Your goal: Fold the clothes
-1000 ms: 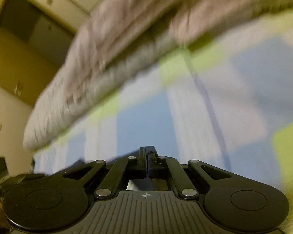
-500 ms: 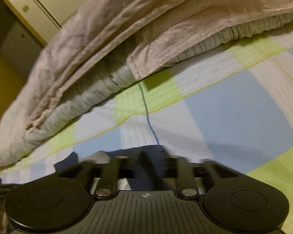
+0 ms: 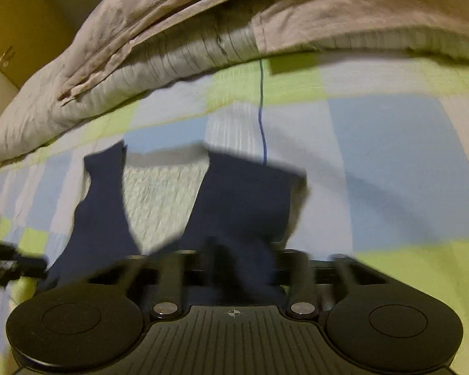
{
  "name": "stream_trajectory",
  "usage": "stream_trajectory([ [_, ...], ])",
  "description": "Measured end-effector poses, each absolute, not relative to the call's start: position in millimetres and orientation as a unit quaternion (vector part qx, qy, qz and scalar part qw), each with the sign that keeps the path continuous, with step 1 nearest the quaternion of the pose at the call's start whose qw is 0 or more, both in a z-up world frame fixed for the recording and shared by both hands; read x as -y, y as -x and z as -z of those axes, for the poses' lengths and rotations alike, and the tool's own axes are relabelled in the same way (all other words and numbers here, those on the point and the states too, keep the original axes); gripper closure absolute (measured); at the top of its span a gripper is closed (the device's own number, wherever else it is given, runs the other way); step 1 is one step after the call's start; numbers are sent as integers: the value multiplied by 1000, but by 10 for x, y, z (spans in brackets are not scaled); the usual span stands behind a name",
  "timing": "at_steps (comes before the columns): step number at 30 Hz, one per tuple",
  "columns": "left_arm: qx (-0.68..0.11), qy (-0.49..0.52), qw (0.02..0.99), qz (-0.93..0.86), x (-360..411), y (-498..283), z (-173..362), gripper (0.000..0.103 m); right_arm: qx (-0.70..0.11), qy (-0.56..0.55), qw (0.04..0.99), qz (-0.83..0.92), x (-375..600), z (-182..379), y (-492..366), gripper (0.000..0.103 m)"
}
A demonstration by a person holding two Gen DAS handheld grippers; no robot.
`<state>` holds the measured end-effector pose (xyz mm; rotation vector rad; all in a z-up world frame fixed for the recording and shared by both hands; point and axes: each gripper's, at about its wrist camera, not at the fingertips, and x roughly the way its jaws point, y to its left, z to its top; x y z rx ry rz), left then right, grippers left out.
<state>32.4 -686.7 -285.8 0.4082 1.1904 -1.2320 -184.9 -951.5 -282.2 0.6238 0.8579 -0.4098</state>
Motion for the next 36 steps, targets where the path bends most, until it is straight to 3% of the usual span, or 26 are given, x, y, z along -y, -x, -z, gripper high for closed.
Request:
stream_trajectory([
  [6,-512,-184,642,541,6744,-197,2790,77,-330,-268,865,267,9826,2558,1733,75],
  [15,-518,-196,633,541,6579,-25,2901,77,-517,-132,826,180,9245,3067,1575,75],
  [20,-515,-201,633,541,6554,43,2933,77,-463,-24,848,257,9437,3006,1362,75],
  [27,-511,-202,631,547,6543,44,2957,74,-432,-121,858,250,9585,3019,1563,72],
  [30,-511,-200,631,548,6561,33,2973,74,-423,-170,858,237,9615,3043,1671,47],
  [35,-510,-203,628,552,6566,69,3001,73,-405,-250,853,214,9666,3081,1852,48],
  [36,-510,-203,628,553,6558,76,3001,73,-402,-266,851,209,9676,3089,1888,61],
])
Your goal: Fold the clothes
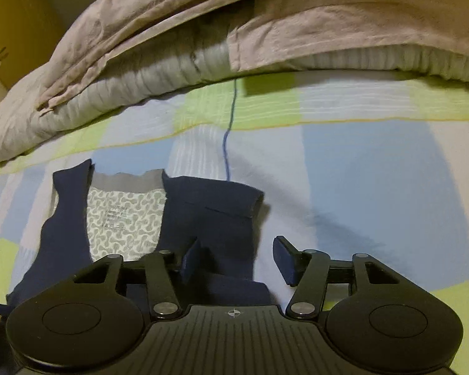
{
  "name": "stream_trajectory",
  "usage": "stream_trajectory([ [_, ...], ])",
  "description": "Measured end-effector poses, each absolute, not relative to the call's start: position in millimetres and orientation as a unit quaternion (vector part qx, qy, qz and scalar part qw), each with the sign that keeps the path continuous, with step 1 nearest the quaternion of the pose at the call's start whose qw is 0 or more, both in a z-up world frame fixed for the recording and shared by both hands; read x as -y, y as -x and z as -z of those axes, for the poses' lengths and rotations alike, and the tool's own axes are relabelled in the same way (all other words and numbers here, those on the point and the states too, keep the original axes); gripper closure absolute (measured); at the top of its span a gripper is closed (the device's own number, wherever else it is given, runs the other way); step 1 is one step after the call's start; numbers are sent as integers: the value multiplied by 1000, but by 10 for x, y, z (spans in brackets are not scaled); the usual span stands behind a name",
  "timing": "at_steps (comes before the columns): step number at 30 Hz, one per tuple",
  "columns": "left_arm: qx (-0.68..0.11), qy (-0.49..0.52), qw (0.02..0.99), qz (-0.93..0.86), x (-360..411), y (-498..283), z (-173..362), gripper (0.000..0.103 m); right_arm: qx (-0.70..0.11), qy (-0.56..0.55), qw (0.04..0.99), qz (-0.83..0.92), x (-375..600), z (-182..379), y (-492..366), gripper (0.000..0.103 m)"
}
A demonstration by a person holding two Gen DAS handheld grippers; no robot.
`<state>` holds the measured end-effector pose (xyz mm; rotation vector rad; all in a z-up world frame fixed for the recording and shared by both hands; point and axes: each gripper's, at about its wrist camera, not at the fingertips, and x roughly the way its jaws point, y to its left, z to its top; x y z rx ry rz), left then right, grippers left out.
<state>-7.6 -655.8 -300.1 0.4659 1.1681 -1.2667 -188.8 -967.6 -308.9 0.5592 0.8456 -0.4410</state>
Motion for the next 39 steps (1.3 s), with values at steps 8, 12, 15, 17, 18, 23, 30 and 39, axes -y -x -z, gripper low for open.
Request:
stream_trajectory([
  [8,-507,-208,628,553,6524,117,3003,73,-338,-278,864,247,9926,2863,1754,103],
  [12,-504,-210,631,552,6497,146,2993,73,-355,-281,847,279,10105,2930,1610,103],
  [15,-500,-213,634,550,6450,158,2984,72,-352,-264,845,303,10069,2900,1704,102],
  [17,-499,-215,638,546,6405,160,2981,72,-348,-262,844,312,10004,2855,1814,98],
  [18,-499,-214,640,543,6376,158,2979,72,-346,-261,844,316,9972,2833,1869,89],
  [23,-502,-211,652,528,6222,151,2962,72,-342,-276,837,325,9590,2722,2311,50],
  [30,-483,-237,654,532,6125,158,2920,71,-389,-306,819,290,8457,2723,2973,50],
  [39,-490,-263,657,509,6124,155,2943,84,-456,-288,788,298,7628,2809,3544,50],
])
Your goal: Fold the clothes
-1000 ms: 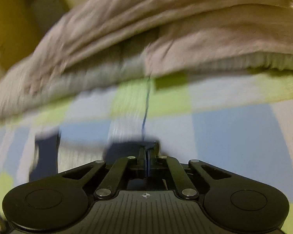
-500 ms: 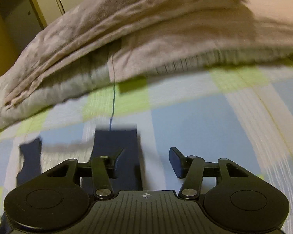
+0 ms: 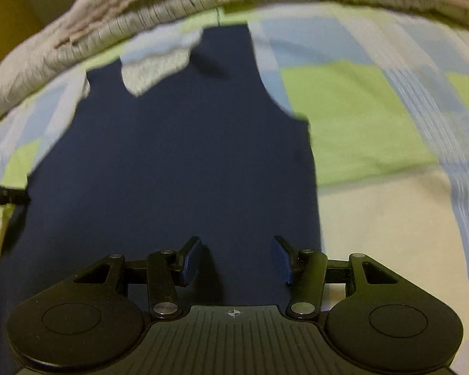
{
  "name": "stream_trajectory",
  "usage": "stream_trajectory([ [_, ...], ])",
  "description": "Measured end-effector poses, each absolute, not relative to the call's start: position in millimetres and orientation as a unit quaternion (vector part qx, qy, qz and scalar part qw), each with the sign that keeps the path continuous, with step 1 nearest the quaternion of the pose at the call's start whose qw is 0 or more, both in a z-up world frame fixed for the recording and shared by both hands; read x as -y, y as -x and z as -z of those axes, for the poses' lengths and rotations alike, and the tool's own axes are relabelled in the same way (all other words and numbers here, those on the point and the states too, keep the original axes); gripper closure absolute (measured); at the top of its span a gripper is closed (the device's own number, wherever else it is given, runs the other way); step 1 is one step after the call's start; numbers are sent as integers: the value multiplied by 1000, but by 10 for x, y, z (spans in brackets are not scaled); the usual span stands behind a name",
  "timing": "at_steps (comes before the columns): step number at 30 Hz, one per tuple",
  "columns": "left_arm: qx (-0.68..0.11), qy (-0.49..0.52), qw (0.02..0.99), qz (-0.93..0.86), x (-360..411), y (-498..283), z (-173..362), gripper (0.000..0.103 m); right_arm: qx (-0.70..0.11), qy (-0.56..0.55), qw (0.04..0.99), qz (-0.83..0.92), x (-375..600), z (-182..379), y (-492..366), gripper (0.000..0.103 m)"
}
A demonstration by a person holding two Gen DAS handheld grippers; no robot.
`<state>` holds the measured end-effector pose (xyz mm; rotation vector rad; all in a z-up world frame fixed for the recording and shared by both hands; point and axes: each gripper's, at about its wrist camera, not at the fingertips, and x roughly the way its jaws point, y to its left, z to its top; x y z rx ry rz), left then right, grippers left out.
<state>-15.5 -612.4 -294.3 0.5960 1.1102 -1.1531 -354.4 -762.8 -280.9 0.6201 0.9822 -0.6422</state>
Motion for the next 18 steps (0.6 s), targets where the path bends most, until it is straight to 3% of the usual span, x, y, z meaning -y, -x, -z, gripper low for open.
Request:
stream_trajectory([
  [5,-502,-254,656,503,5918,198,2879,82,-460,-297,772,324,7624,2794,3778,50],
  [7,-509,-249,656,499,5811,240,2833,71,-454,-309,766,333,7590,2765,3892,50],
  [18,-571,-230,612,496,4627,920,2688,69,-464,-372,739,316,7051,2683,4672,50],
])
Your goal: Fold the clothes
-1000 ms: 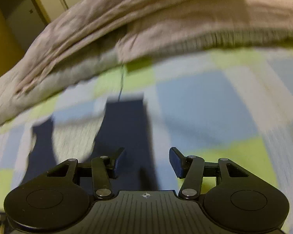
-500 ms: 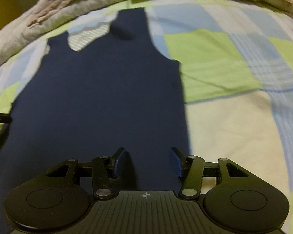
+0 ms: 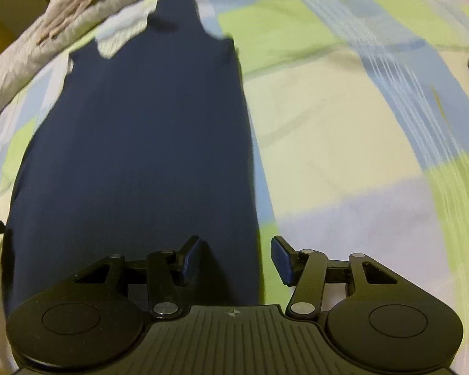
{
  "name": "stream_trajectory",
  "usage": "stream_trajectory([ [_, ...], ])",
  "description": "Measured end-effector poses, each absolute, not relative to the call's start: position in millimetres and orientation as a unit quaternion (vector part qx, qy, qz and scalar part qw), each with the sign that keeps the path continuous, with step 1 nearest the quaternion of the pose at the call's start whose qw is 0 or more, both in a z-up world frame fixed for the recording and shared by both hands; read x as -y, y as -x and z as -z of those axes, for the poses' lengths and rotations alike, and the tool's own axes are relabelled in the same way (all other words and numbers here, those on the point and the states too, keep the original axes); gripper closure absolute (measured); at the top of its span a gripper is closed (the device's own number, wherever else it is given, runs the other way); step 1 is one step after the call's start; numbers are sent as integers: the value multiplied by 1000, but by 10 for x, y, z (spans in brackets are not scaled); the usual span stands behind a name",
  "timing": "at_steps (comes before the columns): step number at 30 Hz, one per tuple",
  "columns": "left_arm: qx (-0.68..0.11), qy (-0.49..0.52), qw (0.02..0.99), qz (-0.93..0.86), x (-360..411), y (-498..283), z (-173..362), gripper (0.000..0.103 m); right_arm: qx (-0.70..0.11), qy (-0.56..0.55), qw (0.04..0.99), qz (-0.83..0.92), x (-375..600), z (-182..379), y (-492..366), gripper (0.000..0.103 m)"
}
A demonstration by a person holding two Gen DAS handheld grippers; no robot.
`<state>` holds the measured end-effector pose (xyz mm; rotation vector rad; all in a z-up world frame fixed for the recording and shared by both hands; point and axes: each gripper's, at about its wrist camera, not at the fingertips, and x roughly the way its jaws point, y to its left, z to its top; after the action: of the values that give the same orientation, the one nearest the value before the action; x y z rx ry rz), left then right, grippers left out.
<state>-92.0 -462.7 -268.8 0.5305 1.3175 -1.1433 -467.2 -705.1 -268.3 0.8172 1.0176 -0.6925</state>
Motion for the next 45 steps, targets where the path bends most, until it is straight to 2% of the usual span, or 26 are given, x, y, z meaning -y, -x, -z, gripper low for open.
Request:
stream_trajectory([
  [5,-606,-242,580,488,4091,1377,2793,69,-479,-392,727,298,6733,2697,5045,50],
  [9,-605,-251,563,503,3867,1623,2867,69,-475,-399,725,298,6487,2646,5298,50],
  [20,-592,-215,555,544,3518,1636,2874,69,-461,-399,724,321,6060,2621,5629,51],
  [21,-592,-212,554,546,3510,1632,2883,71,-457,-405,722,325,6075,2630,5638,53],
  [22,-592,-211,553,547,3512,1622,2895,82,-453,-411,719,330,6091,2641,5647,75],
  [23,-591,-211,554,547,3515,1609,2895,102,-453,-416,714,335,6120,2654,5662,87],
  [24,-590,-212,556,545,3519,1595,2888,103,-454,-424,707,338,6178,2655,5701,96],
  [25,-589,-214,558,544,3522,1580,2882,103,-455,-430,703,337,6222,2646,5712,98],
  [31,-567,-205,585,543,3207,1685,2510,103,-456,-436,701,331,6277,2285,5957,100],
  [45,-587,-215,583,519,2775,2175,2342,103,-488,-462,679,296,5866,2278,6302,101],
])
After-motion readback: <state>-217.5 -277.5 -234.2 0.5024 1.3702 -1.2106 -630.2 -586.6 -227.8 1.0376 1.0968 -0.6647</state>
